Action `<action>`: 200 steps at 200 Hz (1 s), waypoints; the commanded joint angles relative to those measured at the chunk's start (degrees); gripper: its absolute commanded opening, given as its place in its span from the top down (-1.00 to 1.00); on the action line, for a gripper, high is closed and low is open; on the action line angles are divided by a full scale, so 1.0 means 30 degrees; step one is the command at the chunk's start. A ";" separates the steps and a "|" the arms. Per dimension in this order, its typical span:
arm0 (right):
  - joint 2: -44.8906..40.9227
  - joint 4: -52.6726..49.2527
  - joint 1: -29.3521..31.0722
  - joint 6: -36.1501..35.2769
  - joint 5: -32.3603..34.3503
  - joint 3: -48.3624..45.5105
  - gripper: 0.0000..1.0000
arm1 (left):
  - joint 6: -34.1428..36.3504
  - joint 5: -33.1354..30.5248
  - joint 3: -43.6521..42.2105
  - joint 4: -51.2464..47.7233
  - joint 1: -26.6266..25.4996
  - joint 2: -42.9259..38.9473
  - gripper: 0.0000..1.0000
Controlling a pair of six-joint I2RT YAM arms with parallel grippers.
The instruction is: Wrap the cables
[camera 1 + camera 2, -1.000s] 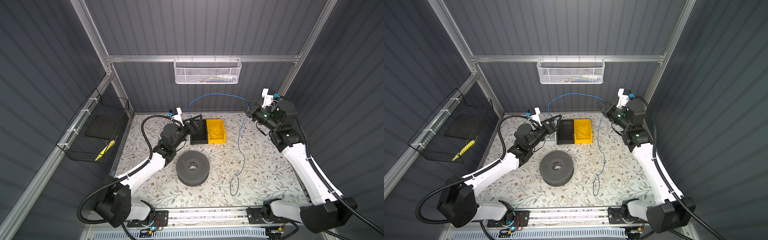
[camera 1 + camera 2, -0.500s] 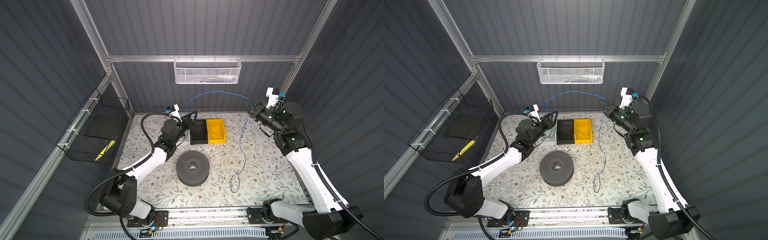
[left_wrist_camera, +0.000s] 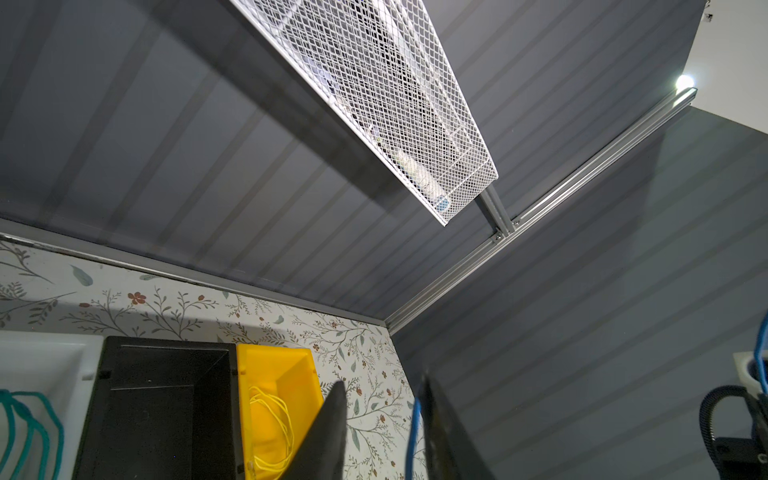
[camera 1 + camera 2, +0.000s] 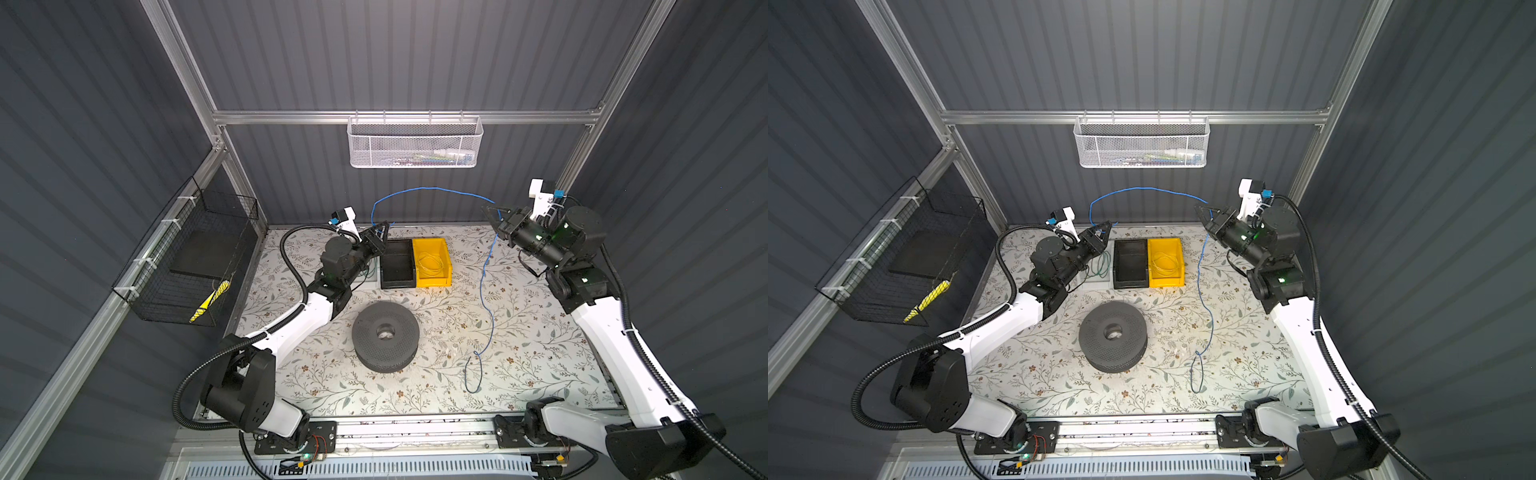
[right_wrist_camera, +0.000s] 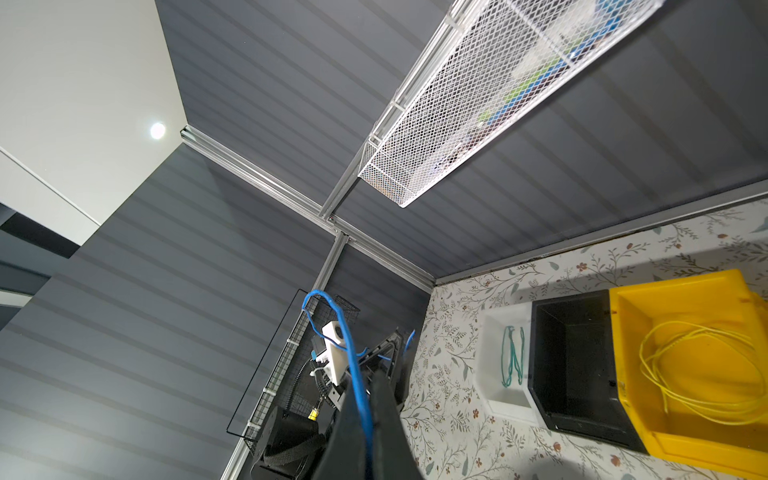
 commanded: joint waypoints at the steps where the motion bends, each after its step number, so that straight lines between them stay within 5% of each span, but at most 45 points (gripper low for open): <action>1: -0.0635 0.0287 -0.0093 0.0084 -0.0209 -0.0075 1.00 | 0.0298 0.0241 0.0617 -0.0050 0.0188 -0.0267 0.52; 49: -0.0508 -0.0937 -0.0247 -0.1246 0.0118 0.0947 1.00 | 0.2092 0.1158 0.1520 -0.4510 0.0420 -0.1505 1.00; 97: 0.1822 -0.4789 -0.1085 -0.5025 -0.0159 0.4838 1.00 | 0.7887 0.0880 0.4990 -1.5477 0.0483 -0.2536 1.00; 141: 0.3165 -0.8630 -0.1111 -0.9098 0.2409 0.7349 1.00 | 1.3321 -0.5276 0.8043 -2.4019 0.0429 -0.3119 1.00; 200: 0.4157 -1.1142 -0.1118 -1.2381 0.5734 0.8385 1.00 | 1.8228 -1.4794 0.9446 -2.7141 -0.2244 -0.1151 1.00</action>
